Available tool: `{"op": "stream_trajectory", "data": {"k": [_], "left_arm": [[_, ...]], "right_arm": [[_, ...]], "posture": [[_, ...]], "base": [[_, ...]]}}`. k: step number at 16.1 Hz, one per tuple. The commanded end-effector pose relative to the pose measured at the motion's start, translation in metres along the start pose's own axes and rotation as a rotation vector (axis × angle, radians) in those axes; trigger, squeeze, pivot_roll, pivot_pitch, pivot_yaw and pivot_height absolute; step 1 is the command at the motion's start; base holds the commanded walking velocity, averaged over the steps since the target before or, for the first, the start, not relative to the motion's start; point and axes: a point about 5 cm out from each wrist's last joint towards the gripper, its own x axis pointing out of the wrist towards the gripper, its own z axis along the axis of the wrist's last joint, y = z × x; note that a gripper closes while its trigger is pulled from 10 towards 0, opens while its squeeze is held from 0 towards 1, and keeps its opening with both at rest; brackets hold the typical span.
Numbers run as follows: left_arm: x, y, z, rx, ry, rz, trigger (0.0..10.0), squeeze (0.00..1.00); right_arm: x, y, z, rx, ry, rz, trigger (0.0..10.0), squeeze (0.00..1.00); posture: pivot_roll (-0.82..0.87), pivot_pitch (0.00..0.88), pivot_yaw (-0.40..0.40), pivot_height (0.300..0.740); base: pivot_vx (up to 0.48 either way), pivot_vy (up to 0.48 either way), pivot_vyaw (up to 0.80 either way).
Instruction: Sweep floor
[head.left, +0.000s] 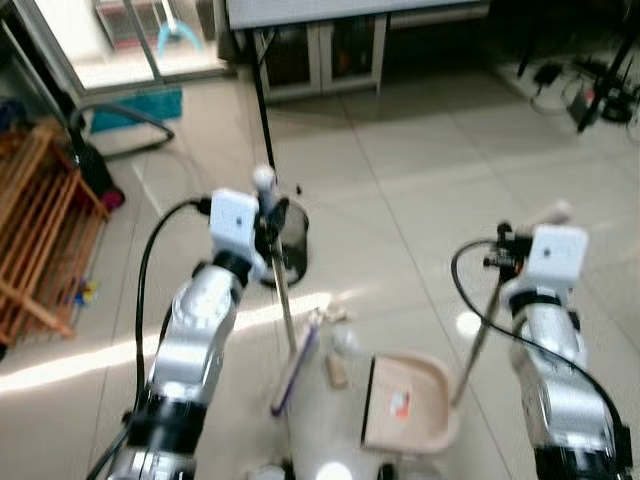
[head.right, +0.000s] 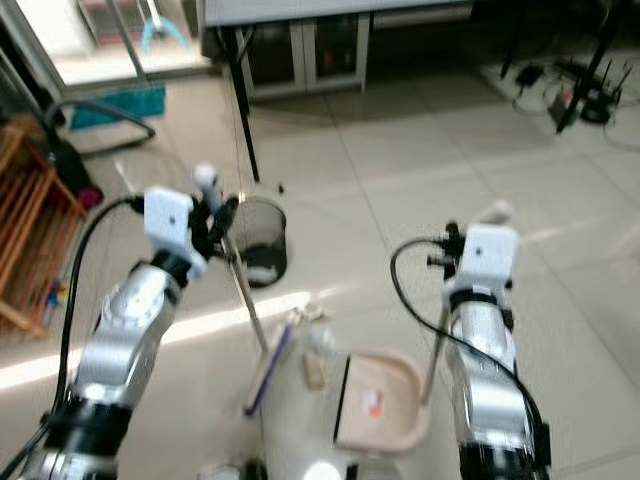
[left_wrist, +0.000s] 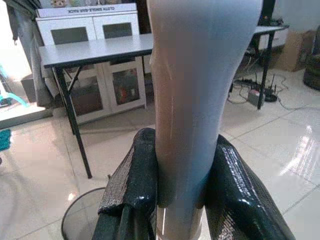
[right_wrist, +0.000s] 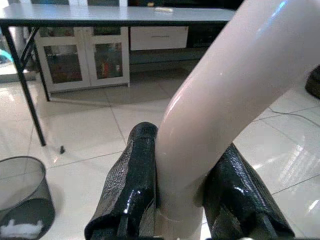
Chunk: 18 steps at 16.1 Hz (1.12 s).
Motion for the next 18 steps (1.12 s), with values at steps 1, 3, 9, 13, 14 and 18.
{"op": "stream_trajectory", "data": {"k": [1, 3, 9, 13, 14, 18], "left_arm": [[-0.003, 0.009, 0.004, 0.032, -0.011, 0.020, 10.0, 0.00], [-0.005, 0.010, 0.002, 0.034, -0.001, 0.022, 10.0, 0.00], [-0.007, 0.014, 0.000, 0.032, -0.008, 0.052, 10.0, 0.00], [-0.005, 0.013, -0.003, 0.040, -0.002, 0.063, 10.0, 0.00], [-0.005, 0.014, -0.004, 0.062, 0.005, 0.070, 10.0, 0.00], [0.005, 0.018, -0.004, 0.090, 0.004, 0.086, 10.0, 0.00]], "right_arm": [[0.001, 0.011, 0.006, 0.030, -0.028, 0.031, 10.0, 0.00], [0.001, 0.012, 0.004, 0.024, -0.023, 0.039, 10.0, 0.00], [0.006, 0.012, 0.013, 0.020, -0.065, 0.037, 10.0, 0.00], [0.012, 0.004, 0.016, -0.014, -0.092, 0.021, 10.0, 0.00], [0.015, 0.004, 0.018, -0.018, -0.105, 0.018, 10.0, 0.00], [0.030, -0.001, 0.025, -0.006, -0.126, -0.011, 10.0, 0.00]], "posture": [[0.01, 0.133, 0.078, 0.740], [0.01, 0.137, 0.078, 0.740], [0.00, 0.113, 0.080, 0.740], [-0.01, 0.105, 0.081, 0.740], [-0.01, 0.108, 0.083, 0.740], [-0.01, 0.157, 0.085, 0.740]], "base": [[0.371, 0.000, 0.00], [0.369, 0.000, 0.00], [0.054, 0.000, 0.00], [0.000, 0.000, 0.00], [0.000, 0.000, 0.00], [0.000, 0.000, 0.00]]}}
